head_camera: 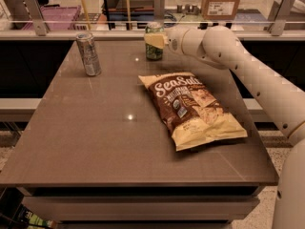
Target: Pick green can
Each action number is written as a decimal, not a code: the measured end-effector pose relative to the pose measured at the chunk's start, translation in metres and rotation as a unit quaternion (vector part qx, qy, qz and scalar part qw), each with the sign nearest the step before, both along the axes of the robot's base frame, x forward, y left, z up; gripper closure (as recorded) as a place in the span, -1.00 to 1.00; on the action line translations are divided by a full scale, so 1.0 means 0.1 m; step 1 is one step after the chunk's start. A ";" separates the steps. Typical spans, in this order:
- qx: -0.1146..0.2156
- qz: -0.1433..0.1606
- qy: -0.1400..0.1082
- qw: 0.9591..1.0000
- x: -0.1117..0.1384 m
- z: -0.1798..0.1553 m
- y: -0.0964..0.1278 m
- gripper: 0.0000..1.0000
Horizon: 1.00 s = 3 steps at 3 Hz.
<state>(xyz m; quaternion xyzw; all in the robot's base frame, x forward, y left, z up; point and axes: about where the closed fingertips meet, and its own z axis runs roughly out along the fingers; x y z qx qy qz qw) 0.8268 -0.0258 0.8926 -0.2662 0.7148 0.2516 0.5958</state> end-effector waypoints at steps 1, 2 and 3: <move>0.008 0.016 0.003 1.000 0.01 0.08 -0.05 1.00; 0.016 0.034 0.000 0.999 -0.01 0.31 -0.18 1.00; 0.013 0.048 -0.010 0.999 -0.05 0.55 -0.25 1.00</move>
Offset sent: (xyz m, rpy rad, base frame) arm -0.0042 -0.0421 0.0625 0.0535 -0.0101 0.1062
